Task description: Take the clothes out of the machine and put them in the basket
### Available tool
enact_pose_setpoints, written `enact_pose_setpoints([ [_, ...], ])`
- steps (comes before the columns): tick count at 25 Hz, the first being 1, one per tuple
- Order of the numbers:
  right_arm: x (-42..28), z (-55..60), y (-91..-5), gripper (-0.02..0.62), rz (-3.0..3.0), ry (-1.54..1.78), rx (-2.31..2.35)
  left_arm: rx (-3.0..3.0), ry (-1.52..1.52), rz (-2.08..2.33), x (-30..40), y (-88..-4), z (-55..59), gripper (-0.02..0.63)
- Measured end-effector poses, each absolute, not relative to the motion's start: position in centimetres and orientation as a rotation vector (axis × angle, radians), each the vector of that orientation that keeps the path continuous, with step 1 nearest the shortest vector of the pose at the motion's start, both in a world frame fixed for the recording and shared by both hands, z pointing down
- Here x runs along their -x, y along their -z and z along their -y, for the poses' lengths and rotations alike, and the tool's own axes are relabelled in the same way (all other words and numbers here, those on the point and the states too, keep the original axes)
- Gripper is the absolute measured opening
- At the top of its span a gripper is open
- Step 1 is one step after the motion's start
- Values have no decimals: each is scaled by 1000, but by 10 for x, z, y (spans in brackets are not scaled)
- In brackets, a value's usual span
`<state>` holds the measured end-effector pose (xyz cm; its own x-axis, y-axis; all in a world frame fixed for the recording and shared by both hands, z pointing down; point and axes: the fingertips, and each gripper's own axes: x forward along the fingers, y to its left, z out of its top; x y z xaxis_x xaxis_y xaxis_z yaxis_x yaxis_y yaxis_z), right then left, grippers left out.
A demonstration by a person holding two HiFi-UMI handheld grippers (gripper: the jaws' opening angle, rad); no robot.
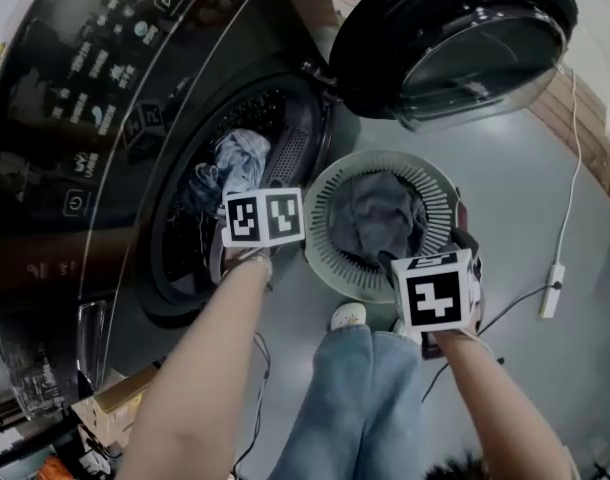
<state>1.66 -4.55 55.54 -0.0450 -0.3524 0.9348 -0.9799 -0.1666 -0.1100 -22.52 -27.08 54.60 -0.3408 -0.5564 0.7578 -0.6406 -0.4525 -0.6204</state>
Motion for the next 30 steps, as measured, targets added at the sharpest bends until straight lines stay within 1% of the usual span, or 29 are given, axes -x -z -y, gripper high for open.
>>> enact_pose_setpoints([
  [6,-35,24,-542,517,1405,-1203,-1582,-1819,-1887,1559,209,-529,246,60],
  [13,-36,-3,-548,517,1327,-1358,-1625,-1962,-1725,1455,169,-520,214,58],
  [18,-38,-12,-544,517,1320,-1353,-1633,-2084,-1628,1314,126,-516,187,58],
  [22,-50,-9,-536,517,1335,-1292,-1671,-2216,-1488,1097,79,-513,157,58],
  [25,-56,-19,-538,517,1312,-1322,-1686,-2321,-1412,945,47,-509,133,57],
  [30,-62,-36,-541,517,1274,-1390,-1703,-2378,-1380,840,23,-509,111,58],
])
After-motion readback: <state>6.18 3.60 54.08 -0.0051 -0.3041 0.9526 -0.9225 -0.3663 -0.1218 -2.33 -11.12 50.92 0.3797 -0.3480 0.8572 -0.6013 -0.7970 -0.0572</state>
